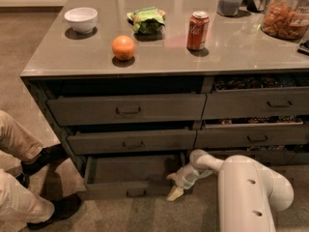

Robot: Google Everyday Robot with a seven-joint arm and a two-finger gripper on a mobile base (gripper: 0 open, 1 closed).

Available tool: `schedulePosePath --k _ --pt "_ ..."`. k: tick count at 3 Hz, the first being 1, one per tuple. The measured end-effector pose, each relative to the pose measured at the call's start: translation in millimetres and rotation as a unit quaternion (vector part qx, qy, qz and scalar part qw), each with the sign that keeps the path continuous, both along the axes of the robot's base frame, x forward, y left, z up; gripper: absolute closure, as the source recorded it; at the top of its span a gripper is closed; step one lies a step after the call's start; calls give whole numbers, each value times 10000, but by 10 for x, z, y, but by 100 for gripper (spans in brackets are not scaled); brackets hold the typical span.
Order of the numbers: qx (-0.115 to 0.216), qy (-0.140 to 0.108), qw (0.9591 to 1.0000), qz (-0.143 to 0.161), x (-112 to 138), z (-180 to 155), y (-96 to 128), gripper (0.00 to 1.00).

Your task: Open bottom drawer

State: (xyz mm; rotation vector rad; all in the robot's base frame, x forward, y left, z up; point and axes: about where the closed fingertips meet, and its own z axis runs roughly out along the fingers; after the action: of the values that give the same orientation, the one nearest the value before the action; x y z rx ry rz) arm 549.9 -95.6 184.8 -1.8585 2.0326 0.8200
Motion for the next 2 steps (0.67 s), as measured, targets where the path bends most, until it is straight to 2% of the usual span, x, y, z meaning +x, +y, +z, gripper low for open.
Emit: schedulePosePath --k 1,2 --pt "0 0 10000 0 2 36 0 46" --pt "-47 93 9999 40 -69 34 -30 27"
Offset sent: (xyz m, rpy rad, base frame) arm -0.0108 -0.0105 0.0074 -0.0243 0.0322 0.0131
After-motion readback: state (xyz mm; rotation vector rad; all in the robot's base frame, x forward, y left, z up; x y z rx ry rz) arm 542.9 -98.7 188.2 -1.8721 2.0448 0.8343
